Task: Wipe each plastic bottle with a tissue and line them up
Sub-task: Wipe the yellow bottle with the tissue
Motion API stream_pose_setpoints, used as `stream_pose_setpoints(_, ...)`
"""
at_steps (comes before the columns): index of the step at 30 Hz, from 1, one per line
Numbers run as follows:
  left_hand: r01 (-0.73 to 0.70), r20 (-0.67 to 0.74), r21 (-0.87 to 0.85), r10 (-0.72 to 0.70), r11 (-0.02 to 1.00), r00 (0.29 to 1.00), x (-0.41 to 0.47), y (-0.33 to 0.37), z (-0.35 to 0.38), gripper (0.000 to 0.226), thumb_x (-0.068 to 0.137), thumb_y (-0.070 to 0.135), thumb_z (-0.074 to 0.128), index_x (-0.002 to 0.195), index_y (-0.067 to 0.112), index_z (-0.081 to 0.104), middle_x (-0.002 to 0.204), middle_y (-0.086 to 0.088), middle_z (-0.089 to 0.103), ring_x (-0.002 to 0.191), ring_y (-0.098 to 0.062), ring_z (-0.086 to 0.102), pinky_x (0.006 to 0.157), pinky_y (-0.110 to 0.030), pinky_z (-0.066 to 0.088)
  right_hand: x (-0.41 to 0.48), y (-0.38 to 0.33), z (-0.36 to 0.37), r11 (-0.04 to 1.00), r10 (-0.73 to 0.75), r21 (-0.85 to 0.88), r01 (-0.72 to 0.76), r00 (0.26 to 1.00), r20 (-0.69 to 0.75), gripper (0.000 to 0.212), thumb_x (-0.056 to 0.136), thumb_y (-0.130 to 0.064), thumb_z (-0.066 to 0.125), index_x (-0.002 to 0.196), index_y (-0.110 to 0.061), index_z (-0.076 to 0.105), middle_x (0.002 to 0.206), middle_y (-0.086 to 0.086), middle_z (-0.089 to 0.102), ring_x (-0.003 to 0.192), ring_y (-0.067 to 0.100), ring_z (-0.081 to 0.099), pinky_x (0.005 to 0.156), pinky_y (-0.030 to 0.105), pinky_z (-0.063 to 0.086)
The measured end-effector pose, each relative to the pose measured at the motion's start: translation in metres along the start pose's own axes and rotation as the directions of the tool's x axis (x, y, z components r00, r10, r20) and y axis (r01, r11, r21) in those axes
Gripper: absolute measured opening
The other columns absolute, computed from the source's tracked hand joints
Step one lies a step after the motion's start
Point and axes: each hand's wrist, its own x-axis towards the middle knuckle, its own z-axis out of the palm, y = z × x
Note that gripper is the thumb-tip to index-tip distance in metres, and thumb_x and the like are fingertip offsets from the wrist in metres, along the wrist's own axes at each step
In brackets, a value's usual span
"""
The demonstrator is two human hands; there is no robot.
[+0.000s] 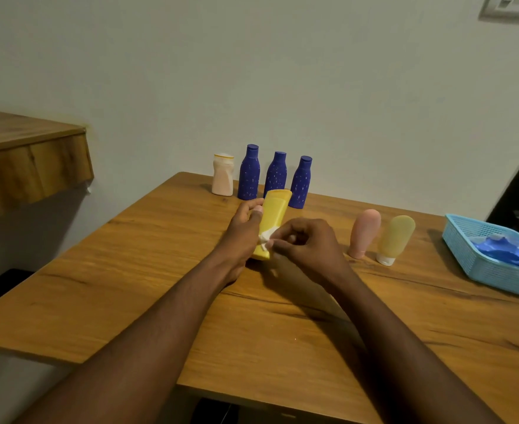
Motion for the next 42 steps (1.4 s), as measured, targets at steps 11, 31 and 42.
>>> stream_pose_setpoints(11,0.047,0.137,-0.024,-0.043,0.999,0.990,0.000,0.003,0.001,0.042,0.103,0.060,0.041,0.141,0.043,0.049,0.134,-0.005,0.057,0.108,-0.025,0.062,0.073,-0.040,0.057,0.002,0.003,-0.001,0.993,-0.022,0.111,0.034,0.994,-0.110,0.009,0.087,-0.027,0.077,0.092,-0.020,0.073,0.090,-0.007,0.072,0.087,0.011,0.067,0.079,0.038,0.058)
stream_pose_setpoints(31,0.280,0.355,-0.152,-0.212,0.948,0.910,-0.007,0.006,0.001,0.057,0.095,0.066,0.052,0.126,0.021,0.070,0.118,-0.019,0.069,0.088,-0.024,0.062,0.071,-0.036,0.052,0.001,0.004,0.002,0.998,-0.067,-0.007,0.068,0.963,-0.262,0.005,0.092,-0.021,0.072,0.096,-0.022,0.073,0.101,-0.007,0.067,0.096,0.006,0.062,0.078,0.025,0.054)
stream_pose_setpoints(42,0.194,0.381,-0.009,-0.176,0.981,0.908,-0.013,0.004,0.006,0.055,0.099,0.061,0.050,0.131,0.017,0.058,0.108,-0.014,0.063,0.092,-0.024,0.059,0.070,-0.034,0.050,0.005,0.006,-0.007,0.952,-0.298,-0.188,0.241,0.868,-0.397,0.017,0.092,-0.008,0.070,0.109,-0.010,0.071,0.103,0.002,0.068,0.096,0.011,0.063,0.077,0.020,0.054)
